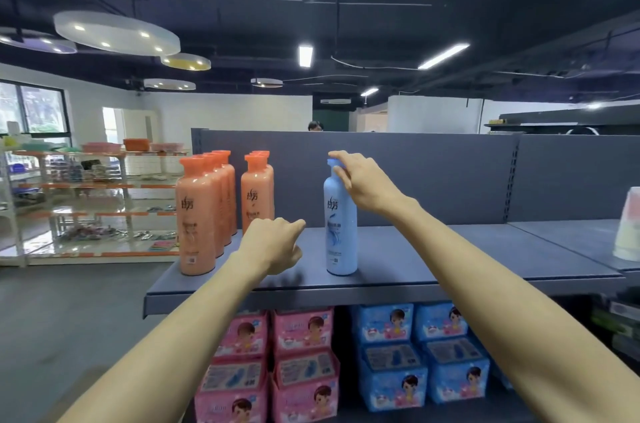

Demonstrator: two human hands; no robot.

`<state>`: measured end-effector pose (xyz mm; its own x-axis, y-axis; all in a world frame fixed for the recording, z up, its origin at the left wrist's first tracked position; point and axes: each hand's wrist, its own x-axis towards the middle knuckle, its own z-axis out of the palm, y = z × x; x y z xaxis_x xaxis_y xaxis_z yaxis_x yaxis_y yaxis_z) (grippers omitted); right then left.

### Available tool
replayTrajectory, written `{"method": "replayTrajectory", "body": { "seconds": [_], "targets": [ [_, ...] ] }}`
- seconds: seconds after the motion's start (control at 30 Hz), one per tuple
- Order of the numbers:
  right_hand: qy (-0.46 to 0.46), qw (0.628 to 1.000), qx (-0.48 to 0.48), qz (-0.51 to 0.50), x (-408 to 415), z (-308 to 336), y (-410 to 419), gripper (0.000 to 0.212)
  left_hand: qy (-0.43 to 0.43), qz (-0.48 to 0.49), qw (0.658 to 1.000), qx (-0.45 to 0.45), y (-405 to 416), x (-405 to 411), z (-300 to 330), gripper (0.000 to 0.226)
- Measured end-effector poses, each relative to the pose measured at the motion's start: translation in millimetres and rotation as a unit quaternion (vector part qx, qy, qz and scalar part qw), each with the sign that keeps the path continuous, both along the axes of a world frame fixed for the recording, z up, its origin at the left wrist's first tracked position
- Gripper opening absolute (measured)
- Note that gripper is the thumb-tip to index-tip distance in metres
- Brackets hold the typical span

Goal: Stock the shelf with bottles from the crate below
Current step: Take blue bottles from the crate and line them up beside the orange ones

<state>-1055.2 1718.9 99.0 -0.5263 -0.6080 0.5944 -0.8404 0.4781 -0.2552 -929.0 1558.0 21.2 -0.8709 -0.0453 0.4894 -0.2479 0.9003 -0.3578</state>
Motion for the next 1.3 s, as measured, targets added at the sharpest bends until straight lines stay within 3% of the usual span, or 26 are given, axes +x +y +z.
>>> {"method": "replayTrajectory", "body": {
  "seconds": [0.13, 0.27, 0.3, 0.43, 0.57, 0.93, 1.3],
  "targets": [
    [-0.037, 0.997, -0.074, -0.008, 10.5, -20.8, 12.4, 0.064, -0.007, 0.018, 1.0, -0.003, -11.1, 2.0, -9.1, 0.024],
    [-0.078, 0.994, -0.066, -0.022, 21.2, -49.7, 19.9, 0.1, -0.013, 0.025, 1.0, 0.01, -18.5, -0.6, -15.5, 0.024],
    [-0.096, 0.993, -0.059, -0.04, 20.8, -58.7, 19.8, 0.1, -0.014, 0.025, 1.0, 0.011, -19.6, -1.1, -17.0, 0.024],
    [-0.14, 0.985, -0.038, -0.09, 18.6, -94.9, 14.4, 0.06, -0.019, 0.022, 0.999, 0.022, -23.7, -4.2, -26.5, 0.024],
    [-0.154, 0.981, -0.04, -0.106, 17.6, -103.4, 6.6, 0.067, -0.017, 0.014, 0.999, 0.045, -29.7, -11.2, -36.9, 0.025],
    [-0.155, 0.983, -0.038, -0.093, 5.6, -106.7, -22.7, 0.054, 0.016, 0.013, 0.997, 0.079, -41.7, -25.2, -44.6, 0.025],
    [-0.165, 0.984, -0.035, -0.049, -22.1, -115.1, -67.0, 0.044, 0.056, 0.007, 0.994, 0.089, -41.9, -49.1, -57.2, 0.004]
  ]
}}
